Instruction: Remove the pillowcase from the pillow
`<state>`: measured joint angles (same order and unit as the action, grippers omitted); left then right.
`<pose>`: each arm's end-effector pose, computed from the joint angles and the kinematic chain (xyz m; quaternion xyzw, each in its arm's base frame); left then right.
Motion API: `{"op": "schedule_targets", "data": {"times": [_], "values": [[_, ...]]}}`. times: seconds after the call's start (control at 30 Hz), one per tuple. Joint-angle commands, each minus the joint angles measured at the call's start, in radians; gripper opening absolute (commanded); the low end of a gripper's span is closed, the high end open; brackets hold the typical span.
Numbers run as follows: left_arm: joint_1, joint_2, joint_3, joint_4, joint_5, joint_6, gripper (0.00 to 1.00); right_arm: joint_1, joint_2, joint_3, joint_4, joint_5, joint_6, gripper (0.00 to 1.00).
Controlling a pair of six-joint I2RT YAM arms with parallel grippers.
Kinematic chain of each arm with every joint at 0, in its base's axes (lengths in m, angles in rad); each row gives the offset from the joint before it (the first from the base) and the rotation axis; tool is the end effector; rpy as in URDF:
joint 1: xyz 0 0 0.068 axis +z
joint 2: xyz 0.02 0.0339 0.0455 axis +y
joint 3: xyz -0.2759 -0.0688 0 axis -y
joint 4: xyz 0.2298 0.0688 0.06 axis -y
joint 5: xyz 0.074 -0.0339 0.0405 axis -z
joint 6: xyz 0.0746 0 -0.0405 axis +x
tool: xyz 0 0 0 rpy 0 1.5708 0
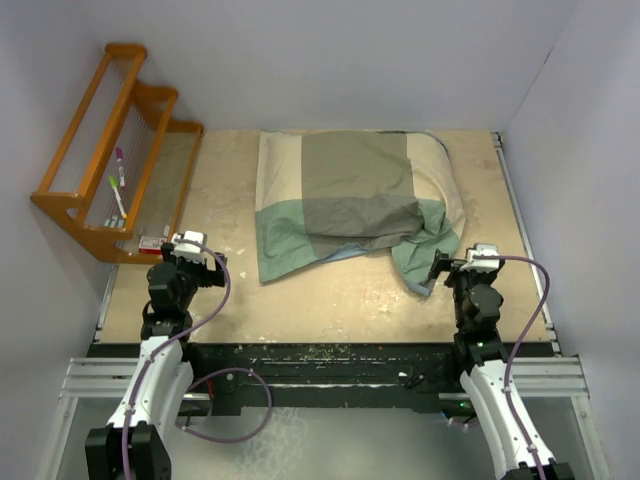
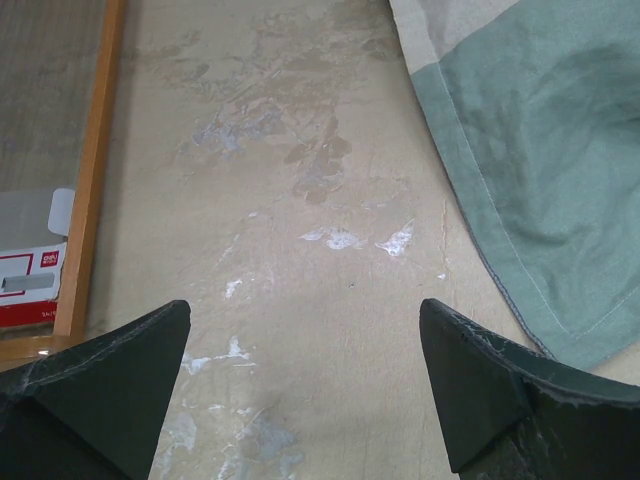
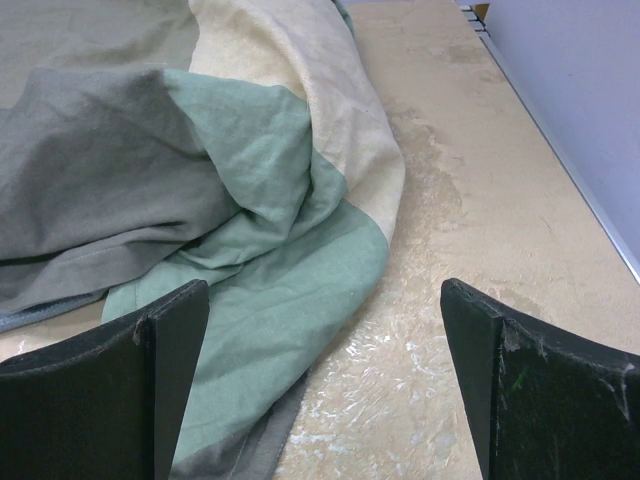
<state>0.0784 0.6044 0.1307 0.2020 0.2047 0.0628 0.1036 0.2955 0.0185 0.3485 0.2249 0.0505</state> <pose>0.1672 -0.0021 0.1794 0.0556 0.7926 -0.0387 0.6059 0.1408 -0.0021 0.1992 0.0641 0.6790 -0.0202 0.7310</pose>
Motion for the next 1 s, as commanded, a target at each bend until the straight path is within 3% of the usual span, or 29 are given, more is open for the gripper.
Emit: {"op": "schedule_targets", "data": {"times": [0.0, 0.13, 0.27, 0.33, 0.37, 0.4, 0.5, 0.63, 0.7, 0.8, 0.97], "values": [[0.004, -0.006, -0.003, 0.054, -0.001, -0.015, 0.99, -0.004, -0.011, 0.016, 0.034, 0.102, 0.014, 1.0], [0.004, -0.002, 0.0, 0.064, 0.003, -0.017, 0.99, -0.004, -0.032, 0.053, -0.004, 0.181, 0.035, 1.0], [0.004, 0.069, 0.255, -0.178, 0.0, 0.012, 0.99, -0.004, 0.031, 0.219, -0.117, 0.296, 0.094, 1.0], [0.004, 0.168, 0.442, -0.343, 0.015, 0.073, 0.99, -0.004, 0.087, 0.335, -0.277, 0.411, 0.339, 1.0], [0.004, 0.22, 0.542, -0.436, 0.045, 0.108, 0.99, -0.004, 0.116, 0.4, -0.337, 0.479, 0.541, 1.0], [0.004, 0.276, 0.63, -0.526, 0.075, 0.155, 0.99, -0.003, 0.139, 0.445, -0.385, 0.505, 0.614, 1.0], [0.004, 0.442, 0.881, -0.783, 0.197, 0.282, 0.99, -0.004, 0.189, 0.571, -0.428, 0.341, 0.449, 1.0], [-0.006, 0.602, 1.1, -1.007, 0.38, 0.383, 0.99, -0.008, 0.336, 0.656, -0.444, 0.165, 0.425, 1.0], [-0.065, 0.644, 1.149, -1.023, 0.358, 0.389, 0.99, -0.027, 0.441, 0.7, -0.449, 0.096, 0.436, 1.0], [-0.241, 0.703, 1.188, -1.027, 0.25, 0.397, 0.99, -0.101, 0.632, 0.81, -0.508, -0.045, 0.462, 1.0], [-0.405, 0.865, 1.25, -0.992, 0.206, 0.4, 0.99, -0.141, 0.833, 0.971, -0.596, -0.079, 0.493, 1.0]]}}
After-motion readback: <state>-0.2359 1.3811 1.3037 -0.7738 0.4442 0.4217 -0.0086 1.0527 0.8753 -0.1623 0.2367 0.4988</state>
